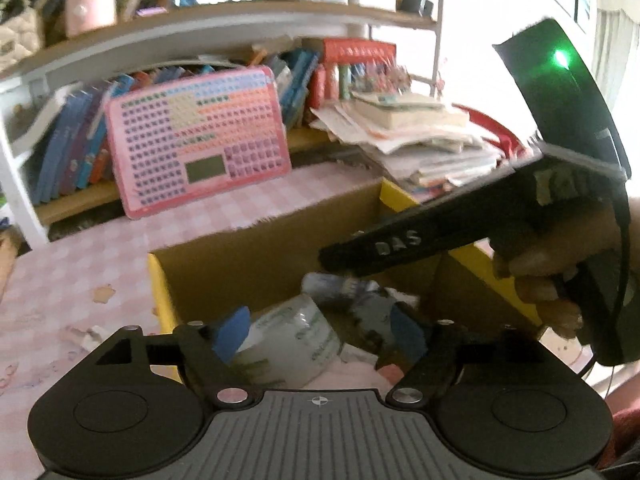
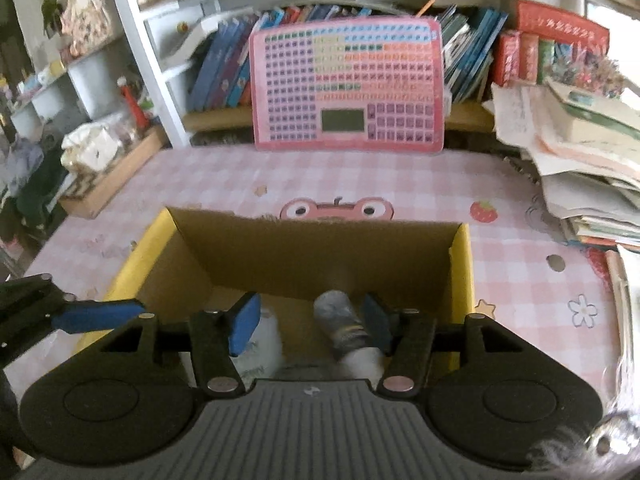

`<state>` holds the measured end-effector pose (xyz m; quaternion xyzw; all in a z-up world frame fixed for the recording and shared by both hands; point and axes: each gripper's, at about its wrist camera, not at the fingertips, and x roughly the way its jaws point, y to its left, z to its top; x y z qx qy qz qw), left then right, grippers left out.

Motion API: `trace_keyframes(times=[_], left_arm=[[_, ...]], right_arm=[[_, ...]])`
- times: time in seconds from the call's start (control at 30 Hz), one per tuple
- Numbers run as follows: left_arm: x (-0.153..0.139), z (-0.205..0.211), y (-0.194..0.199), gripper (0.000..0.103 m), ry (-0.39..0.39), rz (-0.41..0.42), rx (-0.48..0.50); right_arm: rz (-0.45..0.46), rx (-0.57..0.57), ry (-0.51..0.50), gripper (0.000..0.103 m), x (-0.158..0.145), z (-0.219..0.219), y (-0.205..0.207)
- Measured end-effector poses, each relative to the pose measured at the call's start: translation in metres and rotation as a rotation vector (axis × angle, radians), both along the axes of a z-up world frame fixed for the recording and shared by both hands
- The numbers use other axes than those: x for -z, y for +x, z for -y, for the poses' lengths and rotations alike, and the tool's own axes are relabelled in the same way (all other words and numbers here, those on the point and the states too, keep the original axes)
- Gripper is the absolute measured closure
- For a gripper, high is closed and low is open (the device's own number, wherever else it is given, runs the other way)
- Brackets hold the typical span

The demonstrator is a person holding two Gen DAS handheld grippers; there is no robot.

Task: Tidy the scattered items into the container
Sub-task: 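Lower the toy car into the box and open the left tool while the right tool releases the bottle there, then withdraw both open tools up and away from the box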

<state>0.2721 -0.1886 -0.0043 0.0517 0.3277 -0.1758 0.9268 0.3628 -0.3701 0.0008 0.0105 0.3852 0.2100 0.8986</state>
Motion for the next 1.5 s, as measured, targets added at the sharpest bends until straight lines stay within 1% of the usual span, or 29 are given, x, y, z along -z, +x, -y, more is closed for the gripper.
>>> trace_keyframes(times=[0.07, 0.13, 0.23, 0.43, 0.63, 0.8, 0.93, 1.07, 1.17, 1.3, 1.5], left_arm=[[-0.009, -0.006, -0.008, 0.02, -0.022, 0.025, -0.021], [-0.018, -0.012, -0.017, 0.018, -0.042, 0.053, -0.041], [-0.027, -0.023, -0.031, 0.016, -0.065, 0.096, -0.073], [-0.033, -0.045, -0.054, 0.015, -0.102, 0.124, -0.11], [-0.03, -0.064, -0.076, 0.015, -0.129, 0.118, -0.085], [-0.033, -0.08, -0.097, 0.015, -0.14, 0.137, -0.053], [-0.034, -0.099, -0.118, 0.015, -0.139, 0.135, -0.041], [-0.032, -0.119, -0.139, 0.015, -0.131, 0.12, -0.034], [-0.028, -0.132, -0.153, 0.015, -0.14, 0.102, -0.045], [-0.025, -0.145, -0.168, 0.015, -0.149, 0.094, -0.05], [-0.026, -0.165, -0.185, 0.015, -0.148, 0.103, -0.039]], right_arm=[[0.029, 0.014, 0.003, 0.047, -0.006, 0.002, -0.009], [0.064, 0.033, 0.003, 0.044, -0.013, 0.006, -0.019], [0.124, 0.081, -0.006, 0.042, -0.022, 0.011, -0.036], [0.183, 0.192, -0.028, 0.04, -0.03, 0.022, -0.071], [0.173, 0.27, -0.05, 0.039, -0.029, 0.02, -0.11], [0.172, 0.314, -0.064, 0.039, -0.027, 0.008, -0.149], [0.174, 0.341, -0.08, 0.036, -0.026, -0.007, -0.178], [0.155, 0.341, -0.112, 0.035, -0.019, -0.024, -0.207], [0.132, 0.344, -0.136, 0.035, -0.01, -0.04, -0.227], [0.101, 0.351, -0.124, 0.035, -0.003, -0.062, -0.25], [0.124, 0.317, -0.136, 0.032, -0.002, -0.098, -0.274]])
